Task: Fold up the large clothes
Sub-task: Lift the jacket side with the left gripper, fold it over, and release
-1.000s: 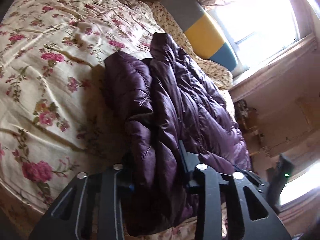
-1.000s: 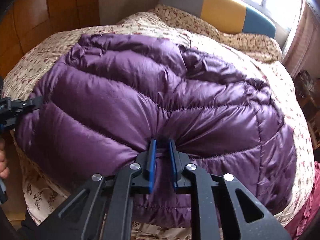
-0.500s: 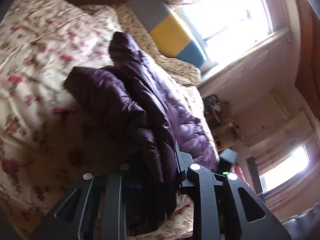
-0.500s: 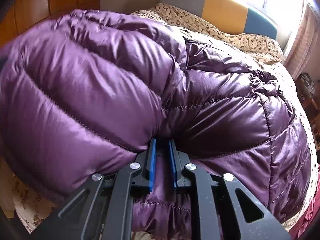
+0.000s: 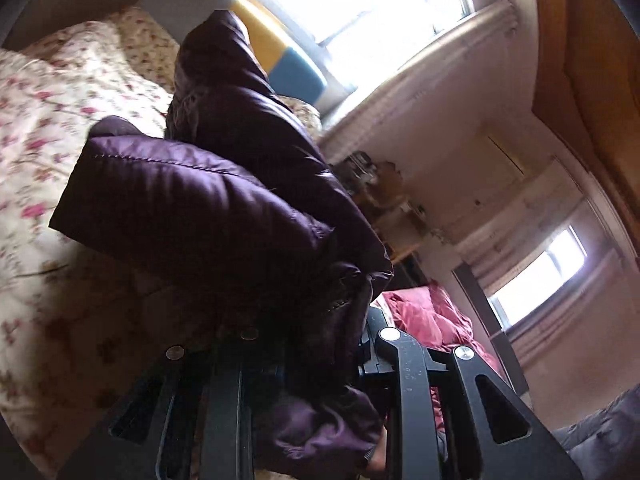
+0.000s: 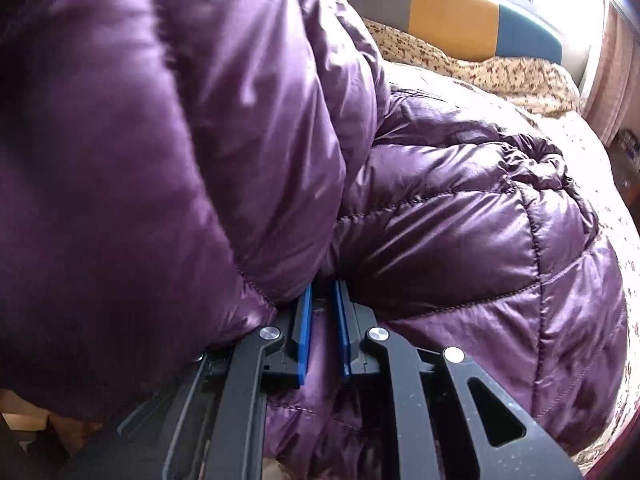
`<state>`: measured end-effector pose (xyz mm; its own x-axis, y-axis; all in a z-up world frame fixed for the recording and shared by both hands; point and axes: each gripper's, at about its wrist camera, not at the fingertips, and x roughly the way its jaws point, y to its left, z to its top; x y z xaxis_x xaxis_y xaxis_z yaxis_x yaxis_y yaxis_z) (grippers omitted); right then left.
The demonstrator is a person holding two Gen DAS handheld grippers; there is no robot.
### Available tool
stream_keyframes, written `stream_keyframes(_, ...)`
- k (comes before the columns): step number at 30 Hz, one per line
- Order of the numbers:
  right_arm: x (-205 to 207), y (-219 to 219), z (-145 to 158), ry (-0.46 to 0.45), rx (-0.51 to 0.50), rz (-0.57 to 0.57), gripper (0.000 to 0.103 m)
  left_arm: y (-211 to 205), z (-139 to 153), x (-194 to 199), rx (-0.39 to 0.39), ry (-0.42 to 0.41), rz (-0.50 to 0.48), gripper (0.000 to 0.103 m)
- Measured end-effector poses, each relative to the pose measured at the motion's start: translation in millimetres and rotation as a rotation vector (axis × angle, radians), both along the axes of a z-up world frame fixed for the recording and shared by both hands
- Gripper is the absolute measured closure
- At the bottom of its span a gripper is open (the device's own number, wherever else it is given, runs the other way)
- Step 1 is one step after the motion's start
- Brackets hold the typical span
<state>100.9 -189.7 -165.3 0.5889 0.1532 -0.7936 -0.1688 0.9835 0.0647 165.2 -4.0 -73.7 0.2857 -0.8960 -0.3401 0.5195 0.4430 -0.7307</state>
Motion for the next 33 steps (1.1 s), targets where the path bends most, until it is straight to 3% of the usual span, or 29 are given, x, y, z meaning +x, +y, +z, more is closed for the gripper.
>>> stream_keyframes(3,-12,-25,20,-0.028,0.033,-0.027,0.077,-23,6,7,0.0,-0.005,-0.032,0.08)
stream_keyframes(7,-32,-70,40,-0.064,-0.003,-0.128,0.076,-54,9,13,0.035,-0.006,-0.07,0.08)
stream_keyframes(15,-54,-161,49,-0.029,-0.101,-0.332,0.076,-122,-4,24,0.159,0.03,-0.088,0.08)
stream_keyframes(19,-57,-196,47,0.008,-0.131,-0.395,0.073,-156,-17,32,0.232,0.055,-0.075,0.08)
stream_keyframes(21,-56,-211,47,0.024,-0.137,-0.416,0.065,-171,-22,32,0.267,0.065,-0.065,0.08)
stream_keyframes(29,-60,-262,27,0.076,-0.136,-0.48,0.064,-236,-52,32,0.417,0.05,-0.072,0.08)
stream_keyframes(31,-55,-270,22,0.082,-0.129,-0.49,0.064,-247,-53,26,0.436,0.038,-0.076,0.079)
stream_keyframes(33,-55,-270,20,0.083,-0.118,-0.497,0.064,-250,-49,20,0.442,0.022,-0.084,0.07)
